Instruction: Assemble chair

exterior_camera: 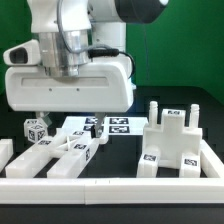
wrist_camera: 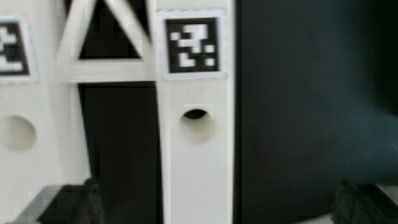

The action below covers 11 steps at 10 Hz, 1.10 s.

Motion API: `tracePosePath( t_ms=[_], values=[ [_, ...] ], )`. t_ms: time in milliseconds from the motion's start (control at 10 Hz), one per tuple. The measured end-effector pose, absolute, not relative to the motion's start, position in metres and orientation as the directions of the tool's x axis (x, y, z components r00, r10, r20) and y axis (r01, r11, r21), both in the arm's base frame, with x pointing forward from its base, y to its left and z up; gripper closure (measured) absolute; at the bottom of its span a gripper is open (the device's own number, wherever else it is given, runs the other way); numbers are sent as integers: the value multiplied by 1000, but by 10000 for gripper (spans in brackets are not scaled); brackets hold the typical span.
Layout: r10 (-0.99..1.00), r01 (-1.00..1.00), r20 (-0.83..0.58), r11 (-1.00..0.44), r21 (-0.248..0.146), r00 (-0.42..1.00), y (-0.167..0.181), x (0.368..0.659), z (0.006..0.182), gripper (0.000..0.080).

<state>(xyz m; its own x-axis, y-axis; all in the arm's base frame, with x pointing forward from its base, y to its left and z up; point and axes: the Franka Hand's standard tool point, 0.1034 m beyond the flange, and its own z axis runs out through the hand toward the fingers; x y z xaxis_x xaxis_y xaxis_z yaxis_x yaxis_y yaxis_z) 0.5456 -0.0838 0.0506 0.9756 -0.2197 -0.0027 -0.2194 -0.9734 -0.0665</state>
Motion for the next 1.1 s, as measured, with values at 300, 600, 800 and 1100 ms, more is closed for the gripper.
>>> tracePosePath(
  t_ms=[300, 600, 800, 1100],
  values=[
    [-213, -214, -15, -974, -73, 977, -80, 546, 41, 150],
    [-256, -258, -39, -964, -58, 966, -79, 540, 29, 150],
    [-270, -273, -62, -961, -49, 961, -78, 533, 14, 150],
    [-313, -316, -71, -948, -35, 947, -71, 532, 10, 150]
  ],
)
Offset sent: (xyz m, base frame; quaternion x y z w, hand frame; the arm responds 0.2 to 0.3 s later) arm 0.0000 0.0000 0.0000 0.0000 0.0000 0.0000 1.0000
